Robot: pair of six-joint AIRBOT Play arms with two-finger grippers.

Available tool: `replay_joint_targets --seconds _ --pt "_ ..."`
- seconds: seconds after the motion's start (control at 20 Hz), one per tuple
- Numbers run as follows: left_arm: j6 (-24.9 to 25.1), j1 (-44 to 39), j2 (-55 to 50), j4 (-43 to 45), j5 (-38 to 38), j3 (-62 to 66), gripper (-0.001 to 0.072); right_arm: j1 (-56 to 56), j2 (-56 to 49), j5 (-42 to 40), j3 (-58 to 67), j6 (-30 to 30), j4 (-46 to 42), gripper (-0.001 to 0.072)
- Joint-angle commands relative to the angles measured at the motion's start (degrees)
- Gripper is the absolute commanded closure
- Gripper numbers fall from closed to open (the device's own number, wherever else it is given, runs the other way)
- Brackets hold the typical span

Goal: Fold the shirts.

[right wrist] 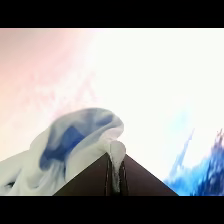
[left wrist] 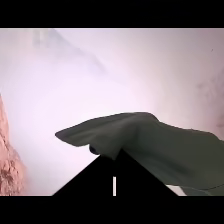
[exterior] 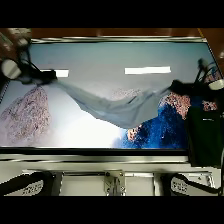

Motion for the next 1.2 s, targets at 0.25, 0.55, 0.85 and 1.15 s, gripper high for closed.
replay_joint_targets --seconds 0.25,0.55,0.85,1.15 --pt "2.2 2.9 12.4 1.0 12.8 32.9 0.0672 -0.2 25.9 -16.8 20.9 -6.6 -2.6 0.0639" --pt "7.9 2.9 23.7 6.8 -0.6 27.2 0.0671 -0.2 37.2 -6.1 21.3 -3.7 -13.7 0.0639" --pt "11.6 2.9 23.8 9.4 -4.9 26.7 0.0671 -0.2 40.7 16.3 21.2 -1.9 -15.8 0.0639" --pt "11.4 2.9 18.0 8.6 -6.3 12.3 0.0671 -0.2 37.9 37.6 5.1 8.0 -16.4 0.064"
